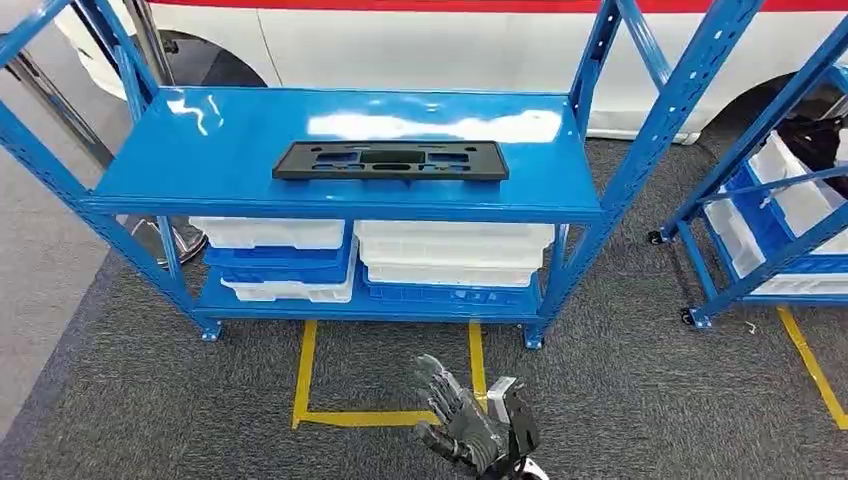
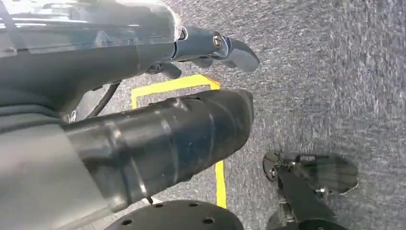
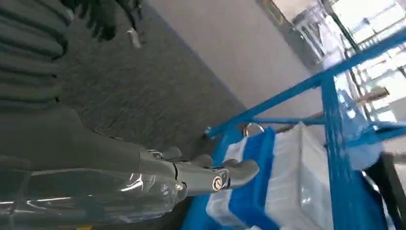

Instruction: Take the parts from the cabinet and place them on the table.

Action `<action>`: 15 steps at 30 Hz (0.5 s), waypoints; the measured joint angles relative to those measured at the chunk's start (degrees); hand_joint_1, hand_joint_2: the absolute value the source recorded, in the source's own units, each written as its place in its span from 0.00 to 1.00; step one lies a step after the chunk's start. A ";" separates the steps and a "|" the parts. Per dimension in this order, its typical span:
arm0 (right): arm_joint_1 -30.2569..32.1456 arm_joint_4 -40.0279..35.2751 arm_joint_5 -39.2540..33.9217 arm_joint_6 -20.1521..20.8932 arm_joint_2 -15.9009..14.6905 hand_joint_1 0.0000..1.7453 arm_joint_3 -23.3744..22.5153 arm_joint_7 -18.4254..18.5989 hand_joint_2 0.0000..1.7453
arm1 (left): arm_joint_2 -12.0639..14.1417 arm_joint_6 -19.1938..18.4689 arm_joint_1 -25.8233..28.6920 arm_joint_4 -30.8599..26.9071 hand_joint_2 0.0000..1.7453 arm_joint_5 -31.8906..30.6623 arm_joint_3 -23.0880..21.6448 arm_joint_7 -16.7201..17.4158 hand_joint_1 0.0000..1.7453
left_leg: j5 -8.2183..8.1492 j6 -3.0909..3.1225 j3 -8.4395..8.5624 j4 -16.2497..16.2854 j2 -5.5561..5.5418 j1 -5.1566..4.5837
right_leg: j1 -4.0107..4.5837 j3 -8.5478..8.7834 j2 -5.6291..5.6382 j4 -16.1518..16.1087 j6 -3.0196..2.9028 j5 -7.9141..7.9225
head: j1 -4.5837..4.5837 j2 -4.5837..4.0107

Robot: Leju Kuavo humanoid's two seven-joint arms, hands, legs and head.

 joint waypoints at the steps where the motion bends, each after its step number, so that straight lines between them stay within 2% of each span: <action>1: -0.14 -0.61 -0.15 0.53 -0.89 0.00 1.55 -0.26 0.00 | -0.04 0.00 -0.01 0.00 0.00 0.00 0.00 0.09 0.00 | -0.26 -0.23 0.25 0.07 -0.01 0.15 | -0.20 0.23 -0.01 -1.37 0.21 1.98 | 0.00 0.00; 2: -0.30 -1.22 -0.24 1.07 -1.57 0.00 3.02 -0.57 0.00 | -0.11 -0.02 -0.07 0.00 0.00 -0.04 0.00 0.26 0.00 | -0.60 -0.53 0.62 0.21 -0.01 0.39 | -0.39 1.75 -0.05 -4.98 0.37 4.73 | -0.04 0.00; 3: -0.52 -1.83 -0.24 1.68 -2.09 0.00 4.34 -0.96 0.00 | -0.24 -0.04 -0.13 0.02 0.00 -0.15 0.00 0.41 0.00 | -1.07 -0.88 1.09 0.47 -0.03 0.66 | -0.59 4.25 -0.22 -10.41 0.55 7.99 | 0.02 0.00; 4: -0.77 -2.29 -0.24 2.03 -2.49 0.00 5.24 -1.27 0.00 | -0.35 -0.07 -0.18 0.02 0.00 -0.17 0.00 0.55 0.00 | -1.67 -1.34 1.36 0.83 -0.02 0.75 | -0.82 6.18 -0.78 -15.37 0.71 9.78 | 0.00 0.00; 5: -1.17 -2.53 -0.22 2.33 -2.86 0.00 6.13 -1.40 0.00 | -0.35 -0.07 -0.33 0.02 0.00 -0.17 0.02 0.66 0.00 | -2.04 -1.89 0.95 1.10 -0.01 0.31 | -0.01 6.58 -0.93 -15.38 0.52 8.51 | 0.22 0.00; 6: -1.37 -3.02 -0.22 2.56 -3.01 0.00 6.71 -1.73 0.00 | -0.37 -0.07 -0.46 0.02 0.00 -0.22 0.02 0.70 0.00 | -2.21 -2.27 0.82 1.51 -0.06 0.15 | -0.29 6.76 -0.79 -15.92 -0.60 8.17 | 0.15 0.00; 7: -1.38 -3.40 -0.20 2.69 -3.36 0.00 7.14 -2.29 0.00 | -0.44 -0.09 -0.62 0.06 0.00 -0.24 0.02 0.72 0.00 | -2.22 -2.53 0.87 1.55 0.05 0.20 | -0.15 6.35 -0.67 -15.79 -0.87 8.09 | 0.09 0.00; 9: -1.46 -4.22 0.02 2.88 -3.78 0.00 7.97 -2.89 0.00 | -0.55 -0.11 -0.83 0.13 0.00 -0.28 0.04 0.72 0.00 | -2.41 -3.17 1.17 1.15 0.41 0.40 | -0.01 6.17 -0.15 -15.56 -1.94 7.83 | 0.13 0.00; 10: -1.50 -4.59 0.09 2.99 -3.84 0.00 8.28 -2.99 0.00 | -0.57 -0.11 -0.92 0.15 0.00 -0.33 0.02 0.72 0.00 | -3.15 -3.34 1.09 1.53 -0.08 0.61 | -0.21 6.45 -0.06 -15.82 -2.35 7.85 | 0.07 0.00; 11: -1.71 -4.96 0.15 3.21 -3.97 0.00 8.65 -3.15 0.00 | -0.57 -0.11 -1.00 0.15 0.00 -0.39 0.02 0.72 0.00 | -4.64 -3.19 0.12 3.89 -1.04 0.57 | -0.12 6.59 0.01 -15.84 -2.72 7.74 | 0.11 0.00; 12: -1.97 -5.16 0.24 3.54 -4.02 0.00 8.93 -3.17 0.00 | -0.57 -0.11 -1.07 0.15 0.00 -0.42 0.02 0.72 0.00 | -6.63 -3.05 -2.01 8.01 -1.52 0.56 | -0.01 6.60 0.08 -15.84 -3.01 7.65 | 0.04 0.00; 13: -2.17 -5.24 0.26 3.69 -4.08 0.00 9.33 -3.19 0.00 | -0.57 -0.11 -1.08 0.15 0.00 -0.46 0.02 0.72 0.00 | -8.89 -2.99 -4.99 13.55 -1.88 0.40 | 0.21 6.66 0.24 -15.84 -3.21 7.53 | 0.07 0.00; 14: -2.22 -5.35 0.31 3.80 -4.23 0.00 9.70 -3.26 0.00 | -0.57 -0.11 -1.08 0.17 0.00 -0.50 0.02 0.74 0.00 | -10.26 -2.93 -7.57 18.09 -2.07 0.29 | 0.46 6.71 0.37 -15.82 -3.36 7.44 | 0.09 0.00; 15: -2.21 -5.37 0.37 3.93 -4.34 0.00 9.98 -3.30 0.00 | -0.57 -0.11 -1.01 0.17 0.00 -0.52 0.02 0.81 0.00 | -10.28 -2.77 -9.42 20.83 -2.11 0.19 | 0.77 6.88 0.59 -15.81 -3.52 7.33 | 0.07 0.00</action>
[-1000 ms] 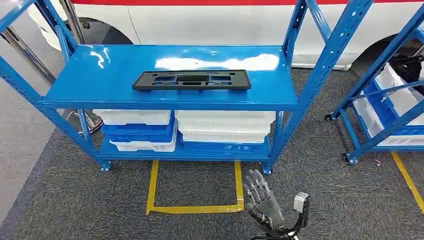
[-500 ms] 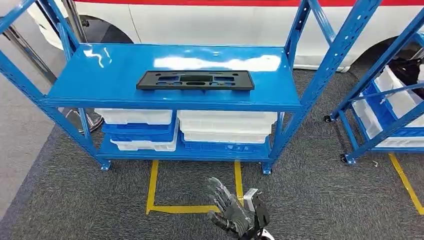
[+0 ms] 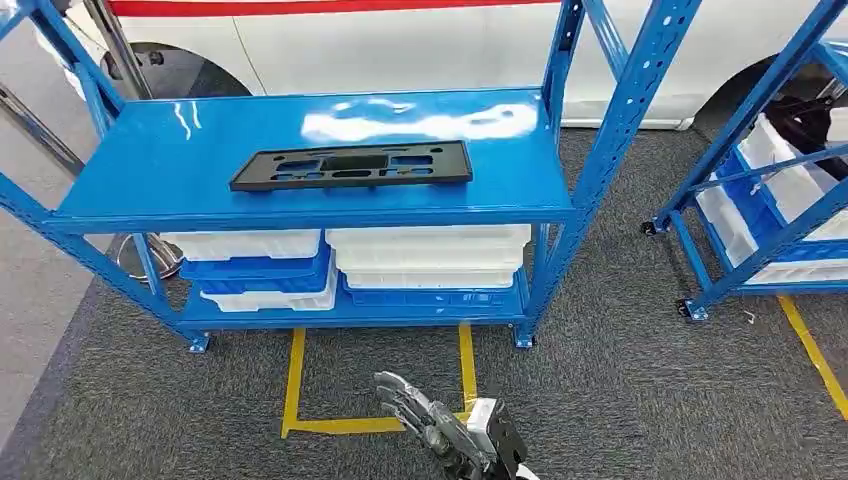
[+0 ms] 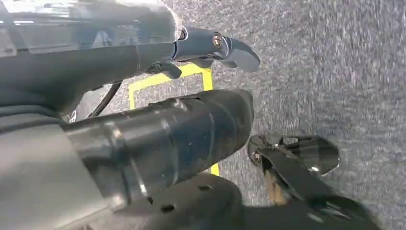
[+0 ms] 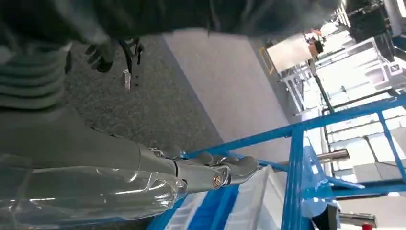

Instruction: Take the parts from the cabinet and place them on the table.

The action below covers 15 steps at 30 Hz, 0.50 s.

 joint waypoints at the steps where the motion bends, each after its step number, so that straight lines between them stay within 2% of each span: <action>1: -0.01 -0.09 0.09 0.04 -0.11 0.00 0.27 -0.11 0.00 | 0.00 0.00 0.13 0.00 0.00 0.00 0.02 0.07 0.00 | 1.61 0.36 -0.37 -0.43 -0.01 -0.13 | 0.24 0.26 0.26 0.00 -0.15 -0.11 | 0.02 0.00; 2: -0.04 -0.28 0.11 0.15 -0.22 0.00 0.48 -0.26 0.00 | 0.00 0.00 0.17 0.02 0.00 0.00 0.02 0.07 0.00 | 4.25 0.83 0.36 -3.25 -0.06 -0.31 | 0.51 0.54 0.54 0.01 -0.29 -0.21 | 0.00 0.00; 4: -0.21 -0.85 0.13 0.35 -0.26 0.00 0.83 -0.55 0.00 | 0.00 0.04 0.06 0.04 0.00 0.02 0.02 0.07 0.00 | 10.75 2.22 4.07 -13.33 -0.29 -0.94 | 0.90 1.30 0.91 -0.02 -0.34 -0.50 | 0.00 0.00; 5: -0.28 -0.98 0.13 0.39 -0.26 0.00 1.01 -0.66 0.00 | 0.07 0.04 0.05 0.04 0.00 0.02 0.02 0.07 0.00 | 10.53 3.09 5.02 -15.32 -0.73 -1.23 | 0.68 1.26 0.94 -0.19 -0.30 -0.56 | 0.11 0.00; 6: -0.52 -1.07 0.13 0.46 -0.35 0.00 1.22 -0.79 0.00 | 0.00 0.09 -0.08 0.04 0.00 0.02 0.02 0.07 0.00 | 10.89 3.24 5.00 -16.54 -0.80 -1.49 | 1.13 1.00 1.08 0.16 0.02 -0.57 | 0.09 0.00; 7: -0.52 -1.14 0.20 0.50 -0.37 0.00 1.31 -0.83 0.00 | -0.07 0.11 -0.20 0.04 0.00 0.04 0.02 0.07 0.00 | 10.43 2.98 5.31 -16.99 -0.78 -1.66 | 0.58 0.54 1.15 0.16 0.37 -0.38 | -0.04 0.00; 9: -0.48 -1.60 0.28 0.59 -0.42 0.00 1.58 -1.05 0.00 | -0.07 0.09 -0.16 0.04 0.00 0.07 0.02 0.07 0.00 | 10.64 3.04 5.27 -17.31 -0.79 -1.82 | 0.49 0.64 1.19 -0.17 0.93 -0.19 | -0.04 0.00; 10: -0.49 -1.95 0.37 0.52 -0.44 0.00 1.60 -1.31 0.00 | -0.22 0.09 -0.03 0.09 0.00 0.11 0.04 0.07 0.00 | 11.23 3.25 5.74 -18.30 -0.54 -0.90 | 0.75 0.57 1.12 0.16 1.28 -0.59 | -0.07 0.00; 11: -0.55 -2.25 0.76 0.33 -0.48 0.00 1.60 -1.88 0.00 | -0.22 0.09 -0.04 0.09 0.00 0.11 0.04 0.07 0.00 | 11.40 3.45 5.92 -18.65 -0.36 -1.04 | 0.66 0.10 0.60 1.40 1.74 -1.56 | 0.09 0.00; 12: -0.66 -2.60 1.31 0.13 -0.50 0.00 1.60 -2.21 0.00 | -0.24 0.09 -0.11 0.09 0.00 0.11 0.04 0.07 0.00 | 11.46 3.77 5.89 -18.65 -0.27 -1.04 | 0.45 -1.49 0.41 4.64 2.03 -3.69 | 0.09 0.00; 14: -0.68 -2.82 2.25 -0.57 -0.50 0.00 1.64 -2.65 0.00 | -0.26 0.00 -0.19 0.09 0.00 0.11 0.04 0.07 0.00 | 11.43 3.80 5.84 -18.61 -0.11 -1.07 | 0.00 -5.76 0.32 13.52 2.61 -7.67 | 0.09 0.00; 15: -0.68 -2.82 2.93 -0.83 -0.53 0.00 1.64 -2.88 0.00 | -0.26 -0.02 -0.19 0.09 0.00 0.11 0.04 0.07 0.00 | 11.39 3.74 5.84 -18.57 -0.02 -1.06 | -0.15 -7.34 0.29 16.52 2.85 -8.26 | 0.13 0.00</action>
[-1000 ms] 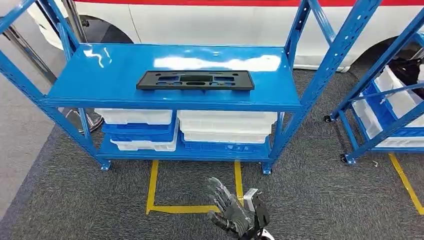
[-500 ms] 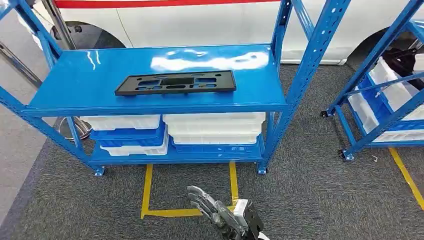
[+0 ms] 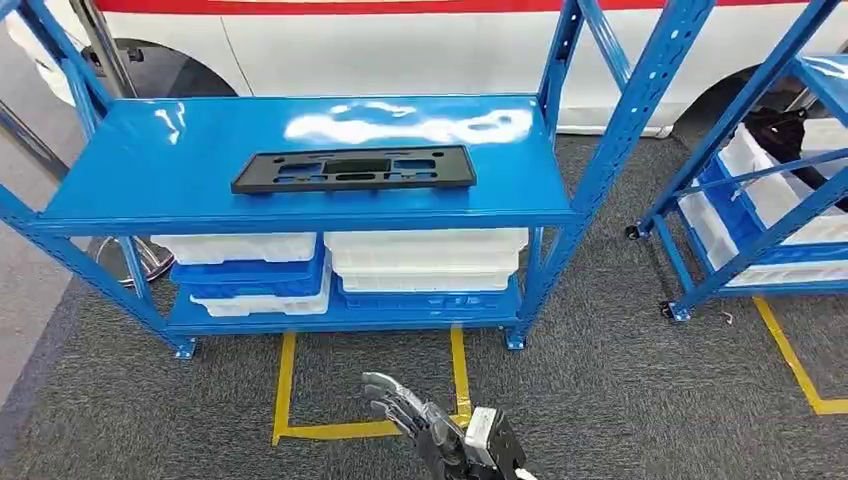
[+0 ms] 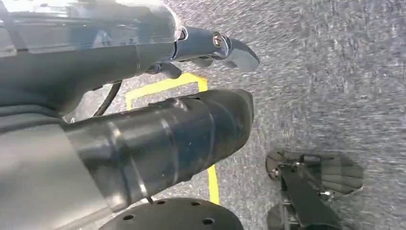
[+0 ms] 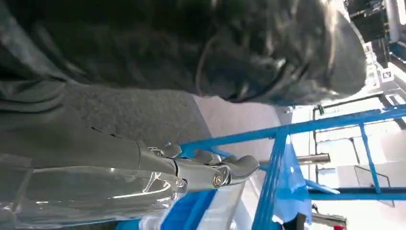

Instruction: Take the parts from the cabinet and place them on the table.

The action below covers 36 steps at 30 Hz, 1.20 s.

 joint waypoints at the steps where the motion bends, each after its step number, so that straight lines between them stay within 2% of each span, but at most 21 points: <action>1: 0.00 0.00 0.61 -0.31 -0.02 0.00 0.02 -0.18 0.00 | 0.00 -0.02 0.00 0.00 0.00 0.00 0.00 0.00 0.00 | -0.06 -0.08 0.05 0.04 0.02 0.03 | -0.20 -0.33 -0.08 0.28 0.18 0.90 | -0.02 0.00; 2: -0.01 -0.13 0.92 -0.57 -0.07 0.00 0.02 -0.26 0.00 | -0.02 -0.02 0.01 0.00 0.00 -0.02 0.00 0.00 0.00 | -0.17 -0.17 0.15 0.13 -0.04 0.08 | -0.45 0.91 -0.26 -2.59 0.35 3.24 | -0.02 0.00; 4: -0.09 -0.53 1.53 -0.75 -0.07 0.00 0.02 -0.48 0.00 | -0.17 -0.04 -0.03 0.00 0.00 -0.02 0.00 0.00 0.00 | -0.56 -0.71 0.37 0.54 -0.84 0.16 | -0.85 5.99 0.10 -12.70 0.47 8.49 | -0.02 0.00; 5: -0.16 -0.72 1.77 -0.79 -0.09 0.00 0.00 -0.72 0.00 | -0.22 -0.04 -0.12 0.00 0.00 -0.04 0.00 0.02 0.00 | -0.79 -0.97 0.29 0.75 -0.92 0.29 | -0.96 7.83 1.42 -16.12 0.24 8.07 | 0.00 0.00; 6: -0.16 -0.83 2.03 -0.83 -0.07 0.00 0.04 -0.85 0.00 | -0.24 -0.04 -0.35 0.00 0.00 -0.07 0.00 0.00 0.00 | -0.97 -1.31 0.01 1.17 -1.15 -0.02 | -0.43 7.97 1.46 -16.69 0.03 7.94 | -0.02 0.00; 9: -0.25 -1.14 2.31 -0.94 -0.15 0.00 0.07 -0.99 0.00 | -0.28 -0.04 -0.33 0.00 0.00 -0.09 0.00 0.02 0.00 | -0.67 -2.41 -0.06 0.51 -1.70 0.17 | -0.12 7.92 0.54 -16.54 -0.90 7.99 | -0.02 0.00; 11: -0.31 -1.55 2.34 -0.94 -0.13 0.00 0.11 -1.01 0.00 | -0.26 -0.04 -0.33 0.00 0.00 -0.09 0.00 0.02 0.00 | -1.87 -2.87 -0.43 1.92 -1.40 0.24 | -0.77 8.53 -0.29 -17.63 -1.81 8.37 | -0.06 0.00; 15: -0.32 -1.66 2.66 -1.40 -0.15 0.00 0.28 -1.05 0.00 | -0.26 -0.04 -0.33 0.00 0.00 -0.17 -0.02 0.00 0.00 | -9.21 -3.42 -8.39 17.93 -1.03 0.29 | -0.46 8.56 -2.02 -17.60 -2.49 8.16 | -0.09 0.00; 17: -0.34 -1.66 2.80 -1.49 -0.15 0.00 0.33 -1.07 0.00 | -0.28 -0.04 -0.07 0.00 0.00 -0.17 -0.02 0.02 0.00 | -6.92 -3.43 -8.53 17.34 -0.85 0.34 | -0.40 8.74 -2.72 -17.58 -2.46 8.04 | -0.09 0.00; 19: -0.34 -1.73 3.03 -1.60 -0.15 0.00 0.35 -1.07 0.00 | -0.26 -0.04 -0.06 0.00 0.00 -0.20 -0.02 0.02 0.00 | -1.34 -3.24 -4.08 7.74 -0.01 0.36 | -0.42 9.17 -3.51 -17.50 -2.26 7.74 | -0.11 0.00; 20: -0.35 -1.75 3.10 -1.60 -0.15 0.00 0.35 -1.07 0.00 | -0.26 -0.04 -0.14 0.00 0.00 -0.20 -0.02 0.02 0.00 | 0.63 -2.97 -1.63 2.59 2.00 0.33 | -0.35 9.44 -3.86 -17.45 -1.97 7.53 | -0.09 0.00; 21: -0.34 -1.77 3.12 -1.60 -0.15 0.00 0.35 -1.07 0.00 | -0.26 -0.04 -0.37 0.00 0.00 -0.22 -0.02 0.02 0.00 | -0.22 -2.74 -1.23 1.23 3.15 -0.46 | 0.19 9.47 -4.15 -17.17 -1.56 7.27 | -0.11 0.00; 25: -0.37 -2.10 3.39 -1.71 -0.20 0.00 0.37 -1.23 0.00 | -0.26 -0.04 -0.26 0.00 0.00 -0.26 -0.02 0.04 0.00 | 0.41 -1.16 -1.52 0.93 0.83 -0.38 | 0.13 9.79 -5.88 -17.44 -0.51 7.26 | -0.07 0.00; 26: -0.39 -2.23 3.47 -1.75 -0.22 0.00 0.37 -1.25 0.00 | -0.28 -0.04 -0.22 0.00 0.00 -0.26 -0.02 0.11 0.00 | 0.77 -0.68 -1.27 0.57 0.41 -0.04 | -0.27 9.69 -4.84 -16.82 -0.11 6.55 | -0.02 0.00; 28: -0.35 -2.38 3.52 -1.77 -0.24 0.00 0.37 -1.36 0.00 | -0.28 -0.04 -0.44 0.00 0.00 -0.26 -0.02 0.17 0.00 | 0.98 -0.15 -1.44 0.45 -0.42 0.02 | -0.35 6.66 -1.54 -10.25 0.26 2.12 | 0.04 0.00; 30: -0.19 -2.36 3.52 -1.77 -0.33 0.00 0.37 -1.34 0.00 | -0.31 -0.04 -0.47 0.00 0.00 -0.26 -0.02 0.20 0.00 | 0.99 -0.08 -1.57 0.51 -1.56 -0.09 | -0.31 2.30 -0.92 -1.26 0.42 -1.42 | 0.02 0.00; 31: -0.16 -2.36 3.52 -1.79 -0.37 0.00 0.37 -1.34 0.00 | -0.31 -0.04 -0.40 0.00 0.00 -0.26 -0.02 0.20 0.00 | 0.99 -0.08 -1.55 0.58 -2.15 -0.15 | -0.29 1.22 -0.85 0.73 0.35 -1.42 | 0.02 0.00; 32: -0.16 -2.36 3.52 -1.79 -0.37 0.00 0.37 -1.34 0.00 | -0.28 -0.04 -0.31 0.00 0.00 -0.26 -0.02 0.26 0.00 | 0.98 -0.08 -1.50 0.66 -2.78 -0.16 | -0.29 1.51 -0.80 -0.24 0.20 0.09 | 0.02 0.00; 34: -0.17 -2.36 3.52 -1.79 -0.39 0.00 0.37 -1.34 0.00 | -0.31 -0.04 -0.35 0.00 0.00 -0.26 -0.02 0.28 0.00 | 0.89 -0.15 -1.38 0.89 -4.33 -0.20 | -0.28 5.53 -0.14 -9.13 -0.38 5.60 | 0.04 0.00; 35: -0.16 -2.38 3.52 -1.79 -0.39 0.00 0.37 -1.34 0.00 | -0.42 -0.04 -0.46 0.00 0.00 -0.28 -0.04 0.28 0.00 | 0.79 -0.16 -1.33 0.97 -4.36 -0.20 | -0.20 7.99 0.50 -14.52 -0.88 8.21 | 0.04 0.00; 36: -0.29 -2.36 3.34 -1.75 -0.44 0.00 0.37 -1.27 0.00 | -0.61 -0.04 -0.32 0.04 0.00 -0.31 -0.04 0.33 0.00 | 0.75 -0.25 -1.45 0.99 -4.80 -0.20 | 0.04 8.82 1.21 -16.44 -1.44 7.50 | 0.00 0.00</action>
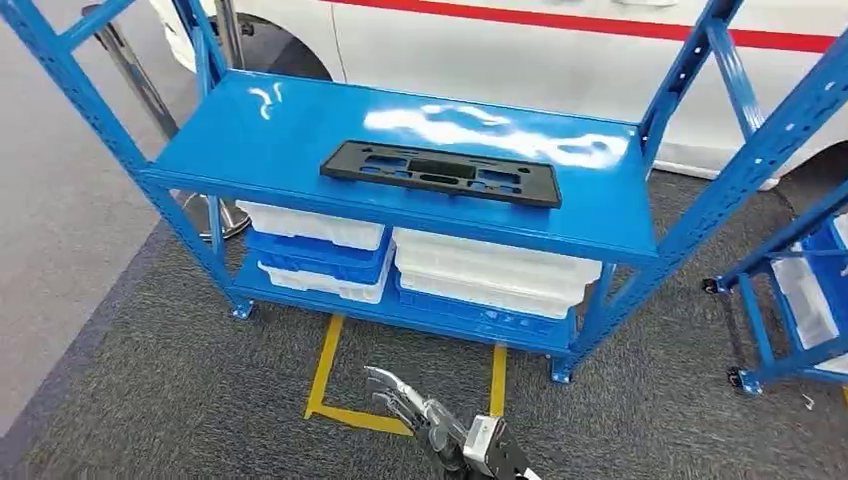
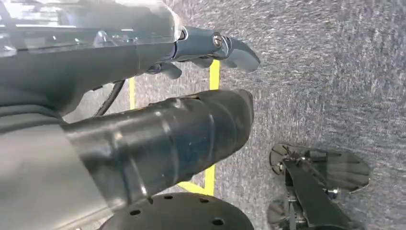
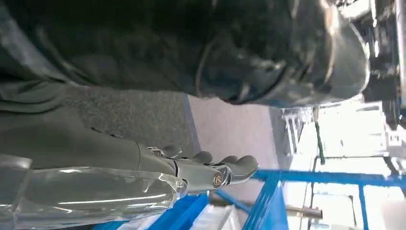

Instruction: Take the parts from the cabinet and place them on the table.

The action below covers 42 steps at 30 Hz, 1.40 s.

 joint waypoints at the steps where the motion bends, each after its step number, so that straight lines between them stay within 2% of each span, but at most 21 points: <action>1: 0.02 -0.02 -0.54 0.15 0.00 0.00 0.00 0.20 0.00 | 0.00 0.00 -0.06 0.02 0.00 -0.04 0.00 0.00 0.00 | -0.05 -0.25 -0.34 0.40 -0.48 -0.27 | 0.06 0.08 0.06 -1.08 0.03 0.30 | 0.02 0.00; 4: 0.04 -0.02 -1.77 0.33 0.00 0.00 -0.02 0.55 0.00 | 0.00 0.00 0.26 0.02 0.00 -0.02 0.00 0.04 0.00 | 0.19 -1.40 -0.48 -0.21 -0.66 0.16 | 0.28 -0.14 -0.07 -1.09 -0.26 0.48 | 0.00 0.00; 5: 0.04 -0.04 -1.92 0.37 0.07 0.00 0.00 0.57 0.00 | 0.04 0.04 0.26 0.02 0.00 -0.02 0.00 0.07 0.00 | -0.31 -1.59 -0.65 0.25 -0.12 -0.02 | -0.65 0.24 -0.41 -1.83 -0.58 0.87 | 0.04 0.00; 6: 0.09 -0.02 -1.99 0.44 0.07 0.00 -0.02 0.63 0.00 | 0.04 0.04 0.22 0.02 0.00 -0.02 -0.02 0.07 0.00 | -1.36 -1.96 -1.04 1.65 1.87 -0.15 | -0.48 0.54 -0.69 -2.14 -0.65 0.93 | -0.11 0.00; 9: 0.26 0.00 -2.05 0.46 0.07 0.00 -0.02 0.74 0.00 | 0.02 0.02 -0.15 0.02 0.00 -0.02 -0.07 0.09 0.00 | -7.80 -2.57 -6.92 14.05 3.49 0.24 | -0.39 0.56 -1.89 -2.11 -1.01 0.82 | -0.35 0.00; 11: 0.33 0.02 -2.05 0.46 0.04 0.00 -0.02 0.87 0.00 | 0.02 0.02 -0.02 0.02 0.00 0.00 -0.07 0.11 0.00 | -7.67 -2.94 -8.26 17.01 3.79 0.48 | -0.41 0.57 -2.31 -2.08 -1.01 0.81 | -0.37 0.00; 12: 0.33 0.02 -2.05 0.46 0.07 0.00 -0.02 0.90 0.00 | 0.04 0.02 0.06 0.02 0.00 -0.02 -0.07 0.13 0.00 | -5.69 -3.01 -7.03 14.45 3.92 0.63 | -0.44 0.61 -2.39 -2.05 -0.94 0.77 | -0.39 0.00; 14: 0.32 0.00 -2.05 0.46 0.07 0.00 -0.02 0.90 0.00 | 0.11 0.02 0.01 0.02 0.00 -0.04 -0.09 0.13 0.00 | -0.79 -2.95 -2.13 4.97 4.13 0.84 | -0.53 0.77 -2.45 -1.81 -0.62 0.57 | -0.39 0.00; 15: 0.31 0.00 -2.05 0.46 0.07 0.00 -0.02 0.90 0.00 | 0.13 0.04 -0.04 0.02 0.00 -0.07 -0.11 0.13 0.00 | -0.37 -2.73 -0.23 0.70 4.46 0.83 | -0.50 0.72 -2.52 -1.59 -0.28 0.36 | -0.35 0.00; 18: 0.31 0.00 -2.05 0.46 0.04 0.00 -0.02 0.90 0.00 | 0.13 0.02 -0.15 0.02 0.00 -0.07 -0.15 0.15 0.00 | -0.62 -1.89 0.00 0.30 4.20 0.33 | -0.02 0.49 -2.58 -1.34 0.58 0.34 | -0.31 0.00; 21: 0.26 0.00 -2.05 0.48 0.04 0.00 -0.02 0.90 0.00 | 0.15 -0.17 -0.05 0.02 0.00 -0.13 -0.15 0.26 0.00 | -0.04 -0.60 0.31 -0.50 4.14 0.56 | -0.53 0.25 -2.43 -0.31 1.46 -0.76 | -0.29 0.00; 24: 0.21 0.02 -2.05 0.74 0.02 0.00 -0.02 0.92 0.00 | 0.15 -0.35 -0.10 0.02 0.00 -0.28 -0.28 0.37 0.00 | 0.02 0.02 0.12 -0.49 4.15 0.42 | -0.45 -5.33 -2.19 11.79 1.89 -7.25 | -0.28 0.00; 25: 0.22 0.04 -2.05 0.81 0.00 0.00 -0.02 0.92 0.00 | 0.17 -0.44 -0.02 0.02 0.00 -0.28 -0.28 0.39 0.00 | 0.01 0.04 0.09 -0.46 4.14 0.31 | -0.44 -7.21 -2.12 15.60 1.93 -8.33 | -0.26 0.00; 26: 0.22 0.11 -2.05 0.83 -0.02 0.00 -0.02 0.96 0.00 | 0.20 -0.52 0.05 0.02 0.00 -0.28 -0.28 0.42 0.00 | 0.00 0.05 0.11 -0.41 4.10 0.21 | -0.43 -7.83 -2.10 16.69 1.88 -7.86 | -0.28 0.00; 27: 0.21 0.17 -2.05 0.85 -0.02 0.00 -0.02 0.98 0.00 | 0.20 -0.59 0.04 0.02 0.00 -0.28 -0.28 0.46 0.00 | -0.05 0.11 0.15 -0.34 4.01 0.16 | -0.41 -7.10 -2.10 14.95 1.72 -6.19 | -0.26 0.00; 29: 0.16 0.17 -2.05 0.92 -0.02 0.00 -0.02 0.98 0.00 | 0.20 -0.77 -0.03 0.02 0.00 -0.31 -0.33 0.46 0.00 | -0.23 0.06 0.36 -0.14 3.69 0.02 | -0.26 -2.24 -1.99 4.83 0.94 -0.58 | -0.26 0.00; 30: 0.06 0.17 -2.05 1.01 -0.02 0.00 -0.02 0.98 0.00 | 0.15 -0.90 -0.02 0.02 0.00 -0.31 -0.37 0.46 0.00 | -0.31 -0.04 0.42 -0.12 3.63 0.00 | -0.02 -0.15 -1.77 0.15 0.34 0.84 | -0.26 0.00; 34: -0.13 0.17 -2.05 1.18 -0.02 0.00 -0.02 1.03 0.00 | 0.15 -1.03 0.01 0.04 0.00 -0.28 -0.61 0.50 0.00 | -0.21 -1.17 0.26 -0.32 3.60 -0.07 | 0.51 0.26 -1.71 -1.18 0.02 0.22 | -0.31 0.00; 36: -0.21 0.15 -2.05 1.20 0.07 0.00 0.02 1.03 0.00 | 0.22 -1.05 -0.02 0.04 0.00 -0.28 -0.72 0.50 0.00 | -1.04 -1.80 0.06 0.56 3.69 -0.08 | -0.28 0.90 -2.06 -2.26 -0.61 0.83 | -0.28 0.00; 40: -0.27 0.20 -2.05 1.20 0.09 0.00 0.09 1.03 0.00 | 0.37 -1.05 0.08 0.04 0.00 -0.24 -0.83 0.48 0.00 | -8.95 -2.68 -6.96 15.62 3.90 0.21 | -0.29 0.72 -2.41 -2.24 -0.99 0.82 | -0.37 0.00; 42: -0.27 0.24 -2.05 1.20 0.09 0.00 0.15 1.05 0.00 | 0.42 -1.18 0.29 0.04 0.00 -0.17 -0.85 0.46 0.00 | -8.03 -2.83 -7.65 17.04 3.92 0.30 | -0.31 0.70 -2.41 -2.12 -0.95 0.78 | -0.37 0.00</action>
